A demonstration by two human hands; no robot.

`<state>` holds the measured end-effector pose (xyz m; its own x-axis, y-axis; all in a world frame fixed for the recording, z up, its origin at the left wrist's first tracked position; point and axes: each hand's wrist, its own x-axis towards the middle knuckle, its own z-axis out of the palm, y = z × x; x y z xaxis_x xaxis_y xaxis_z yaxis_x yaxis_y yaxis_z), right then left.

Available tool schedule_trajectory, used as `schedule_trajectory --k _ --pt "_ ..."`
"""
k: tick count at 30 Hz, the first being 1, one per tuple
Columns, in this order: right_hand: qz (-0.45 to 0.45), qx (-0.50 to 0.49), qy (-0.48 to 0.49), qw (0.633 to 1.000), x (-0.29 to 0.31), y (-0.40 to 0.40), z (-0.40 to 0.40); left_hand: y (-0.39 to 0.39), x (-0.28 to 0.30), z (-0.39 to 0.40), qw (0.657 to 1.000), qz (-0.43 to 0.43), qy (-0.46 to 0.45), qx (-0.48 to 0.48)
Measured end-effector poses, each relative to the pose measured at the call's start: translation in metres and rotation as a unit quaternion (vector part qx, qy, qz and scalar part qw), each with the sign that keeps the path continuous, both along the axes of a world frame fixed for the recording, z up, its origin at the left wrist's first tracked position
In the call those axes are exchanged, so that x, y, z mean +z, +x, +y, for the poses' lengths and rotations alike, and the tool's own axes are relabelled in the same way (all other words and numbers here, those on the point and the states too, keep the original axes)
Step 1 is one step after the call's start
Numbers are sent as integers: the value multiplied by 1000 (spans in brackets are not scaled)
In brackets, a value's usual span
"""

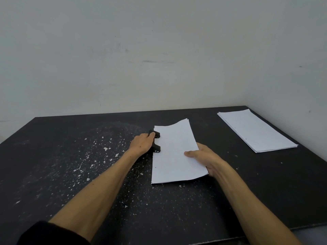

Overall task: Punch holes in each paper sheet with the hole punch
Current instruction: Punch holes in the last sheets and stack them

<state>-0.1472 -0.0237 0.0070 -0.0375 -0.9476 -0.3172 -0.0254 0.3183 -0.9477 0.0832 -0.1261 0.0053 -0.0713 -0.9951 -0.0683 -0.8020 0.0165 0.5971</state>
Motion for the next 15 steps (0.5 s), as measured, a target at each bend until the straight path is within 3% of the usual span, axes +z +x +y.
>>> schedule_trajectory --k 15 --pt "2 -3 1 1000 5 3 18 9 0 16 998 65 -6 -10"
